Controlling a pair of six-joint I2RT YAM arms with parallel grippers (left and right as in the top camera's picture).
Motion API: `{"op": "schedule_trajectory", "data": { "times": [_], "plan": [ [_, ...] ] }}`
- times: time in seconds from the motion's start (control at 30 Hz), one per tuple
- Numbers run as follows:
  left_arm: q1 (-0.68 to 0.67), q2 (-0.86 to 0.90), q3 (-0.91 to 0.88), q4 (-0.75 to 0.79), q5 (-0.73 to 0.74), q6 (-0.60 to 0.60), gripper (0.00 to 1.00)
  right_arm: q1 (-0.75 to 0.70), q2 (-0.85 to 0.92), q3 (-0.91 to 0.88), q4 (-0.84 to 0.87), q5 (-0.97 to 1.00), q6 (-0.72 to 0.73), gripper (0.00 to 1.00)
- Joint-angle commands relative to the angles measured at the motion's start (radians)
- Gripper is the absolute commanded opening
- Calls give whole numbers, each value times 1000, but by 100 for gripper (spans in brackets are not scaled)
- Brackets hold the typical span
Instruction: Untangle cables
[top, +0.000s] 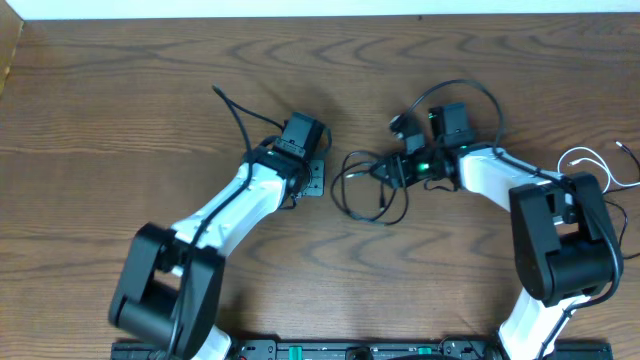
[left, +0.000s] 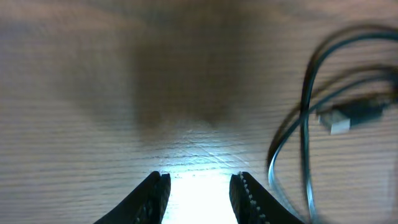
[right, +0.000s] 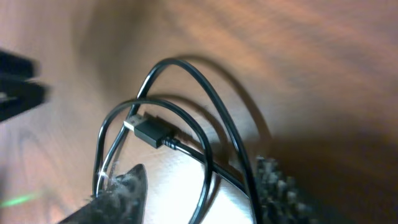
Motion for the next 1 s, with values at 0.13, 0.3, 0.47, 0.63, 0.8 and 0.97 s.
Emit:
{"op": "schedule_trajectory", "data": {
  "times": [0.13, 0.3, 0.47, 0.63, 0.8, 0.97],
  "plan": [
    [-1, 99, 8, 50, 167, -35, 37, 57, 44, -13, -32, 5, -3, 30],
    [-1, 125, 8, 56, 200, -35, 37, 57, 44, -13, -32, 5, -3, 22],
    [-1, 128, 8, 57, 200, -35, 37, 55, 42, -13, -31, 5, -3, 2],
    [-1, 128, 8, 56, 200, -35, 37, 40, -1, -9, 20, 5, -3, 1],
    [-1, 128, 8, 56, 200, -35, 37, -3, -134, 12, 94, 6, -3, 1],
    [-1, 128, 8, 56, 200, -35, 37, -97, -340, 14, 256, 114, 46, 1]
  ]
}}
